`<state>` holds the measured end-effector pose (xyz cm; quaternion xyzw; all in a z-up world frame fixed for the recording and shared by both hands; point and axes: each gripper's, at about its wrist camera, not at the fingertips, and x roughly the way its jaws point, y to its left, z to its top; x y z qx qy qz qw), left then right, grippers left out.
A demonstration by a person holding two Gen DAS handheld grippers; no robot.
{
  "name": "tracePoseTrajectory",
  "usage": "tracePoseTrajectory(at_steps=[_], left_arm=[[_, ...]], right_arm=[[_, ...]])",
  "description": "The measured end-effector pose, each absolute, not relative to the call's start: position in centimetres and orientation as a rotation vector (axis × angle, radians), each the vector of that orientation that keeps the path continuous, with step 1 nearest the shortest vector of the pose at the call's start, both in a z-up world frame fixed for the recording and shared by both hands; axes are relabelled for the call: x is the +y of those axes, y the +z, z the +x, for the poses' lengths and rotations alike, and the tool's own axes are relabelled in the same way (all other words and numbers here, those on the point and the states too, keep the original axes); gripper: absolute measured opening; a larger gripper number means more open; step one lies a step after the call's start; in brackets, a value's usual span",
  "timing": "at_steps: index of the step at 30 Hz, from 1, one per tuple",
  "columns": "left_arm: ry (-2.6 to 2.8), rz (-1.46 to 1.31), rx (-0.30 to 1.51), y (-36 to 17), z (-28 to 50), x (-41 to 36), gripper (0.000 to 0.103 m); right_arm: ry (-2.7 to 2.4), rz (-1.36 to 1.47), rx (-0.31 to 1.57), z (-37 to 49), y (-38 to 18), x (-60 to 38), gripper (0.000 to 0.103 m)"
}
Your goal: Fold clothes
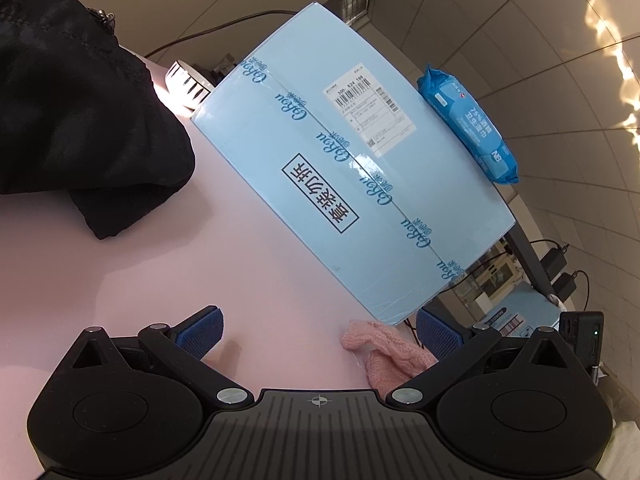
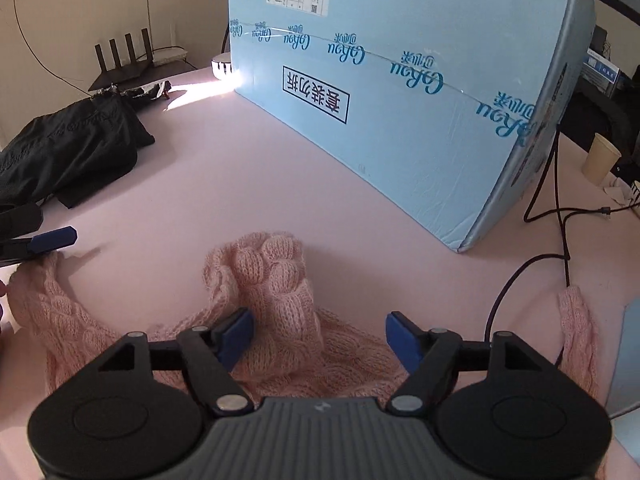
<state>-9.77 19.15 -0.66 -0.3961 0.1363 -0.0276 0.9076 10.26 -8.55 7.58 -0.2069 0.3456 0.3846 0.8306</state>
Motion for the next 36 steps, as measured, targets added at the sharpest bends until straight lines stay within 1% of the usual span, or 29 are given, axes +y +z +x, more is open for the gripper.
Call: tracePoseTrajectory(at_steps=[1,4,7,8,9,10,12,13,15,16,18,24,29,30,31,32,33,35,36], left_arm=[[-0.057,-0.818,0.281,-0.7,-9.8,19.2,0.103],[-0.057,-0.82,0.28,-0.6,-9.7,19.1,0.103],[-0.057,-0.824,0.279,-0.6,-9.8,19.1,0.103],[-0.057,-0.824,0.278,-0.6,-9.8,19.1,0.103],[-0.057,-0.823,0.279,-0.6,-9.8,19.1,0.103],[-0.057,-0.822,0.279,-0.6,-9.8,19.1,0.103],[-0.055,-0.815,0.283,-0.5,-9.7,19.0,0.103],[-0.055,-0.814,0.284,-0.5,-9.7,19.0,0.103],[-0.056,-0.82,0.282,-0.6,-9.7,19.0,0.103],[-0.057,-0.824,0.28,-0.6,-9.7,19.0,0.103],[-0.059,-0.827,0.278,-0.6,-9.8,19.0,0.103],[-0.097,-0.848,0.263,-0.6,-10.0,19.1,0.103],[-0.077,-1.006,0.15,-1.3,-11.4,21.1,0.103],[-0.085,-1.023,0.126,-1.4,-11.6,21.3,0.103],[-0.092,-1.024,0.104,-1.3,-11.9,21.4,0.103],[-0.097,-1.011,0.083,-1.1,-12.0,21.3,0.103],[-0.103,-0.992,0.064,-0.9,-12.2,21.1,0.103],[-0.12,-0.979,0.055,-0.7,-12.3,21.0,0.103],[-0.13,-0.981,0.055,-0.7,-12.2,21.0,0.103]], right_arm=[[0.832,-0.424,0.691,10.1,8.2,-7.8,0.085],[0.865,-0.396,0.615,10.1,9.1,-5.2,0.089],[0.852,-0.447,0.647,11.1,8.3,-1.9,0.091],[0.836,-0.498,0.709,11.5,7.4,-0.7,0.089],[0.813,-0.558,0.782,12.0,6.4,0.5,0.078],[0.787,-0.61,0.844,12.4,5.3,1.3,0.063],[0.759,-0.666,0.921,12.8,3.5,2.4,0.057],[0.761,-0.668,0.912,12.7,3.3,2.4,0.055],[0.765,-0.669,0.861,12.4,3.6,2.4,0.033],[0.75,-0.67,0.833,12.3,3.8,2.4,0.026],[0.736,-0.635,0.767,12.2,4.6,2.4,0.023],[0.957,-0.347,0.631,10.9,7.8,3.6,0.024],[1.089,-0.289,0.658,10.3,7.3,8.2,0.027],[1.11,-0.3,0.692,10.2,6.7,8.9,0.031],[1.139,-0.317,0.742,10.1,6.0,9.9,0.042],[1.16,-0.331,0.783,10.0,5.3,10.5,0.049],[1.168,-0.345,0.81,9.9,4.8,10.8,0.058],[1.169,-0.375,0.84,9.7,3.9,11.2,0.059],[1.161,-0.384,0.824,9.5,3.8,11.1,0.06]])
